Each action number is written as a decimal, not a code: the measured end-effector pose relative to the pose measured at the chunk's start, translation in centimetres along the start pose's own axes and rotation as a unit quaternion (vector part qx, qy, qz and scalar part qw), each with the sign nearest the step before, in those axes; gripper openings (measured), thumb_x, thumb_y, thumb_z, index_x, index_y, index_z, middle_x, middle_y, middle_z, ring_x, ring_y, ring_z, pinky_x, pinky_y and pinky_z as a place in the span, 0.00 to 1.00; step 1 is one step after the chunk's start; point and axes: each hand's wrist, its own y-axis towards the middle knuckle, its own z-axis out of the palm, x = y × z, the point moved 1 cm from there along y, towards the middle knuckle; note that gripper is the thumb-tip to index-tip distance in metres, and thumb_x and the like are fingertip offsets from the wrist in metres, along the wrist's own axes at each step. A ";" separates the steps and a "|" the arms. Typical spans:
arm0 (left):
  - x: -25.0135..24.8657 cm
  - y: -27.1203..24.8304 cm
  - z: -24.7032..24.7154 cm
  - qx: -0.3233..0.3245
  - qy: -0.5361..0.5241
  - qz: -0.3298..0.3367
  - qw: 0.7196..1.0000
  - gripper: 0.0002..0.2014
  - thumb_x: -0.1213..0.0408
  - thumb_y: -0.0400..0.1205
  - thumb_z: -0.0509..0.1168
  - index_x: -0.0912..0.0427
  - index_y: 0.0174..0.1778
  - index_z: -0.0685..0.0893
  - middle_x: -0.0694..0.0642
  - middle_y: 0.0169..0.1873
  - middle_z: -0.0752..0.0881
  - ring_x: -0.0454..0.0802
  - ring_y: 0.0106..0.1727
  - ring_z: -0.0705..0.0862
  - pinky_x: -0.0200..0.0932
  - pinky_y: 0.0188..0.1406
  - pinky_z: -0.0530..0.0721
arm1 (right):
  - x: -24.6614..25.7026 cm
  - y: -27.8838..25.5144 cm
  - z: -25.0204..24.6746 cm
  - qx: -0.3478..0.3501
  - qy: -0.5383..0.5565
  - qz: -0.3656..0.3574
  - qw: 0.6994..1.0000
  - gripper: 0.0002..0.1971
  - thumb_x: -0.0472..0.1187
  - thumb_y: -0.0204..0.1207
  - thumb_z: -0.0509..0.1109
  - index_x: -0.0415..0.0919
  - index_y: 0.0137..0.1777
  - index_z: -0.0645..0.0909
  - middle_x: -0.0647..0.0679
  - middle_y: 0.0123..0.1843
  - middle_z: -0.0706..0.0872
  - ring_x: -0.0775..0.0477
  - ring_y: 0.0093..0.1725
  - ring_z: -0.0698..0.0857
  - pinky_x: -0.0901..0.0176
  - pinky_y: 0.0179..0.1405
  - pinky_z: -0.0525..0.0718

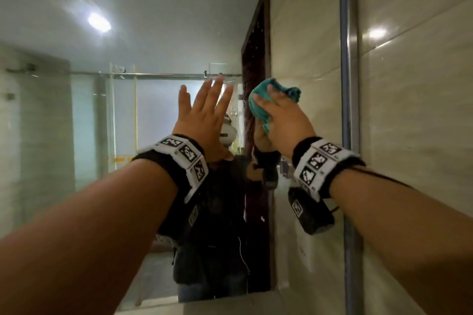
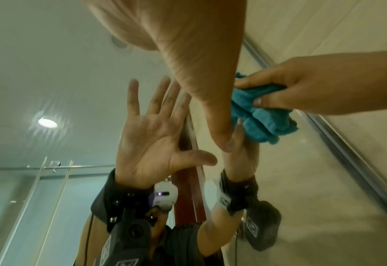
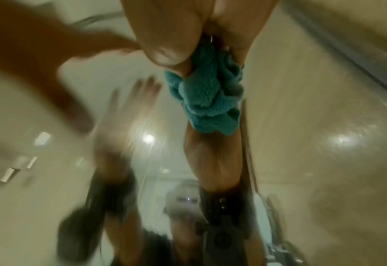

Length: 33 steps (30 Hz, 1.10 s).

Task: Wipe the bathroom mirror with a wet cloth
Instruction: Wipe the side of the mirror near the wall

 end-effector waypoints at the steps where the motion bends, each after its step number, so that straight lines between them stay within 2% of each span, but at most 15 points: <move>1: 0.4 1.0 -0.5 0.004 0.006 0.002 1.000 0.66 0.23 0.65 0.60 0.59 0.76 0.21 0.60 0.78 0.26 0.59 0.80 0.29 0.69 0.74 0.33 | 0.1 1.1 -1.2 -0.004 -0.006 0.025 1.000 0.34 0.32 0.78 0.59 0.53 0.81 0.54 0.46 0.84 0.49 0.43 0.83 0.50 0.47 0.82 0.51; 3: 0.9 2.9 -1.3 0.005 0.005 0.002 1.000 0.69 0.24 0.63 0.64 0.60 0.76 0.22 0.61 0.78 0.25 0.59 0.80 0.28 0.69 0.75 0.36 | 1.2 0.7 -1.8 0.000 -0.030 0.045 0.999 0.29 0.39 0.82 0.56 0.54 0.82 0.54 0.47 0.85 0.47 0.43 0.83 0.48 0.48 0.82 0.48; 5: 1.4 4.2 -1.3 0.020 -0.021 -0.016 0.999 0.72 0.23 0.58 0.66 0.59 0.77 0.23 0.61 0.78 0.25 0.59 0.79 0.28 0.69 0.77 0.38 | 2.8 -1.4 -0.8 0.014 -0.033 0.005 0.999 0.26 0.45 0.84 0.52 0.56 0.81 0.54 0.51 0.85 0.47 0.45 0.83 0.50 0.44 0.81 0.51; 8: 1.7 5.0 -0.6 0.041 -0.048 -0.028 0.998 0.76 0.22 0.54 0.68 0.58 0.75 0.21 0.59 0.76 0.22 0.59 0.78 0.25 0.67 0.78 0.38 | 2.6 -1.9 -0.3 0.050 -0.057 -0.050 0.996 0.27 0.43 0.84 0.54 0.58 0.81 0.53 0.53 0.85 0.47 0.47 0.82 0.53 0.45 0.80 0.55; 11: 1.6 4.8 -0.4 0.037 -0.046 -0.025 0.998 0.76 0.23 0.55 0.68 0.58 0.75 0.20 0.59 0.76 0.21 0.58 0.79 0.25 0.66 0.78 0.36 | 1.4 2.6 -2.5 0.058 -0.138 -0.080 0.985 0.32 0.39 0.80 0.60 0.51 0.82 0.53 0.47 0.85 0.47 0.44 0.82 0.53 0.48 0.80 0.56; 12: 1.6 4.8 -0.4 0.038 -0.045 -0.026 0.998 0.76 0.24 0.55 0.69 0.58 0.75 0.20 0.58 0.76 0.21 0.58 0.79 0.25 0.66 0.78 0.36 | 1.3 4.2 -3.4 0.050 -0.122 -0.058 0.990 0.33 0.36 0.79 0.61 0.48 0.82 0.54 0.45 0.84 0.49 0.42 0.82 0.55 0.49 0.80 0.57; 14: 1.6 4.9 -0.3 0.038 -0.044 -0.026 0.998 0.75 0.24 0.55 0.69 0.58 0.74 0.19 0.58 0.76 0.21 0.58 0.79 0.25 0.66 0.77 0.36 | 1.8 6.4 -4.8 -0.011 -0.020 0.044 0.999 0.34 0.31 0.76 0.62 0.49 0.81 0.56 0.45 0.82 0.59 0.42 0.77 0.66 0.52 0.76 0.65; 16: 1.6 5.0 -0.3 0.038 -0.044 -0.027 0.998 0.75 0.23 0.56 0.67 0.58 0.73 0.18 0.58 0.75 0.20 0.58 0.78 0.25 0.66 0.78 0.36 | 3.3 6.5 -4.9 -0.033 -0.022 0.078 0.996 0.36 0.31 0.75 0.63 0.48 0.81 0.55 0.45 0.81 0.62 0.43 0.76 0.68 0.52 0.74 0.67; 20: 1.4 4.9 -0.3 0.043 -0.040 -0.024 0.998 0.75 0.22 0.56 0.66 0.59 0.71 0.16 0.59 0.75 0.19 0.59 0.78 0.23 0.67 0.77 0.35 | 5.2 4.4 -3.3 0.006 -0.082 -0.019 0.996 0.38 0.32 0.74 0.67 0.49 0.81 0.55 0.49 0.83 0.58 0.47 0.78 0.64 0.53 0.75 0.65; 22: 1.5 4.9 -0.4 0.044 -0.041 -0.024 0.998 0.75 0.22 0.55 0.66 0.59 0.71 0.16 0.59 0.75 0.19 0.59 0.78 0.23 0.67 0.76 0.34 | 4.7 5.5 -4.1 0.017 -0.091 -0.049 0.995 0.35 0.34 0.76 0.66 0.52 0.80 0.58 0.52 0.83 0.58 0.48 0.78 0.64 0.54 0.75 0.64; 26: 1.5 4.9 -0.4 0.041 -0.049 -0.027 0.998 0.76 0.23 0.55 0.68 0.58 0.73 0.17 0.59 0.75 0.20 0.59 0.78 0.24 0.67 0.76 0.34 | 4.0 9.6 -6.2 -0.021 -0.075 -0.019 0.997 0.28 0.35 0.82 0.58 0.51 0.81 0.59 0.51 0.84 0.55 0.49 0.79 0.61 0.61 0.76 0.55; 28: 1.4 4.8 -0.4 0.038 -0.045 -0.026 0.998 0.76 0.22 0.55 0.67 0.58 0.73 0.17 0.59 0.75 0.20 0.59 0.78 0.24 0.66 0.75 0.33 | 4.7 9.7 -5.8 -0.038 -0.068 0.001 0.997 0.30 0.35 0.81 0.60 0.51 0.81 0.59 0.50 0.84 0.55 0.48 0.80 0.59 0.61 0.77 0.53; 30: 1.4 4.7 -0.2 0.037 -0.046 -0.026 0.998 0.75 0.21 0.55 0.66 0.59 0.73 0.18 0.59 0.75 0.20 0.59 0.77 0.23 0.66 0.75 0.33 | 5.5 8.2 -4.7 -0.033 -0.088 -0.017 0.995 0.33 0.35 0.78 0.64 0.52 0.81 0.59 0.50 0.84 0.56 0.48 0.80 0.60 0.59 0.78 0.55; 33: 1.5 4.7 -0.1 0.040 -0.045 -0.026 0.998 0.75 0.21 0.55 0.66 0.59 0.72 0.17 0.59 0.75 0.19 0.59 0.77 0.22 0.67 0.75 0.32 | 5.4 7.7 -4.7 -0.068 -0.113 -0.063 0.989 0.28 0.38 0.80 0.62 0.56 0.78 0.64 0.53 0.81 0.63 0.48 0.74 0.70 0.56 0.73 0.67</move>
